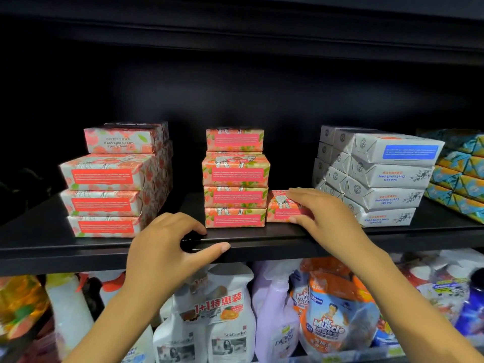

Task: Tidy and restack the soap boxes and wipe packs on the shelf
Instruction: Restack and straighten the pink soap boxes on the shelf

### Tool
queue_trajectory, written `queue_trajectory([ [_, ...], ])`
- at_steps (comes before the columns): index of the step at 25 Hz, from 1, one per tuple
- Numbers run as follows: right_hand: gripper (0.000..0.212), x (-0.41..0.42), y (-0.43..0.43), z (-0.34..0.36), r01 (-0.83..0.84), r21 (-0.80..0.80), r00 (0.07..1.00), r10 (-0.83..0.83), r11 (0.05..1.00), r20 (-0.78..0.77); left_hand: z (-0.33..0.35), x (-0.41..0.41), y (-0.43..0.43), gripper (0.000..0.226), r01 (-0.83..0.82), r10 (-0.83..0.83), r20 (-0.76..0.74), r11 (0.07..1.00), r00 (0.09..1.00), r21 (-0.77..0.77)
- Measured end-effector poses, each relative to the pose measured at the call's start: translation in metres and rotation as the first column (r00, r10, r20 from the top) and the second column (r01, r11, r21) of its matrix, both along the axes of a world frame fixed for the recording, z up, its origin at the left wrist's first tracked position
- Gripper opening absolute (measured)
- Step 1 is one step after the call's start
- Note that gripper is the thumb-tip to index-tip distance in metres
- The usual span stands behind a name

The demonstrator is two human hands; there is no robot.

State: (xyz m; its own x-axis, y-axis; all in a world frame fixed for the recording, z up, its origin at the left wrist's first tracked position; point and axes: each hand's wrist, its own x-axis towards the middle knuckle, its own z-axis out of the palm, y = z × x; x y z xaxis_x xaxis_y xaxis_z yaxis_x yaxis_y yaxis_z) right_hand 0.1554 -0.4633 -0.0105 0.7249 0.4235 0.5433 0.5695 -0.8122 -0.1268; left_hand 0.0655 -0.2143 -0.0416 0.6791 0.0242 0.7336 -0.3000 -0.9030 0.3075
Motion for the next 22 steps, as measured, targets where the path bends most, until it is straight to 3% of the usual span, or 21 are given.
queue_trajectory([
  [2, 0.046, 0.001, 0.001, 0.006, 0.001, 0.026, 1.0, 0.0, 1.0, -0.003, 0.0, 0.0, 0.0, 0.051, 0.005, -0.005, 0.005, 1.0, 1.0, 0.003],
  [4, 0.039, -0.004, 0.002, 0.021, -0.04, 0.259, 0.994, 0.011, 0.965, 0.112, 0.0, 0.0, 0.0, 0.05, 0.002, -0.002, 0.009, 1.0, 1.0, 0.005],
  [6, 0.037, -0.017, 0.012, 0.04, -0.194, 0.467, 0.962, 0.074, 0.863, 0.263, 0.0, 0.0, 0.0, 0.051, -0.007, 0.007, 0.009, 1.0, 1.0, 0.006],
  [8, 0.048, -0.028, 0.03, 0.054, -0.333, 0.428, 0.932, 0.224, 0.84, 0.285, 0.0, 0.0, 0.0, 0.052, -0.007, 0.007, 0.002, 1.0, 1.0, -0.001],
  [11, 0.073, -0.028, 0.059, 0.053, -0.26, 0.136, 0.965, 0.252, 0.956, 0.074, 0.0, 0.0, -0.001, 0.054, -0.015, 0.015, 0.001, 1.0, 1.0, -0.01],
  [13, 0.068, -0.025, 0.067, 0.043, -0.202, 0.048, 0.975, 0.196, 0.978, 0.1, 0.0, -0.001, -0.001, 0.053, -0.024, 0.024, -0.007, 0.999, 1.0, -0.025],
  [16, 0.051, -0.028, 0.068, 0.033, -0.236, 0.089, 0.937, 0.203, 0.968, 0.285, 0.001, -0.001, -0.001, 0.055, -0.028, 0.025, -0.052, 0.998, 0.998, -0.052],
  [17, 0.048, -0.029, 0.067, 0.031, -0.258, 0.087, 0.919, 0.217, 0.962, 0.329, 0.001, -0.003, -0.001, 0.056, -0.015, 0.008, -0.073, 0.996, 0.997, -0.087],
  [19, 0.045, -0.031, 0.061, 0.025, -0.307, 0.065, 0.874, 0.255, 0.949, 0.413, 0.006, -0.005, -0.001, 0.049, 0.089, -0.101, -0.026, 0.949, 0.995, -0.304],
  [20, 0.042, -0.032, 0.058, 0.022, -0.339, 0.053, 0.842, 0.278, 0.939, 0.462, 0.009, -0.005, -0.001, 0.042, 0.164, -0.161, 0.046, 0.877, 0.986, -0.451],
  [22, 0.032, -0.036, 0.055, 0.015, -0.408, 0.022, 0.749, 0.321, 0.913, 0.58, 0.022, -0.004, 0.0, 0.046, 0.286, -0.288, 0.12, 0.647, 0.95, -0.707],
])
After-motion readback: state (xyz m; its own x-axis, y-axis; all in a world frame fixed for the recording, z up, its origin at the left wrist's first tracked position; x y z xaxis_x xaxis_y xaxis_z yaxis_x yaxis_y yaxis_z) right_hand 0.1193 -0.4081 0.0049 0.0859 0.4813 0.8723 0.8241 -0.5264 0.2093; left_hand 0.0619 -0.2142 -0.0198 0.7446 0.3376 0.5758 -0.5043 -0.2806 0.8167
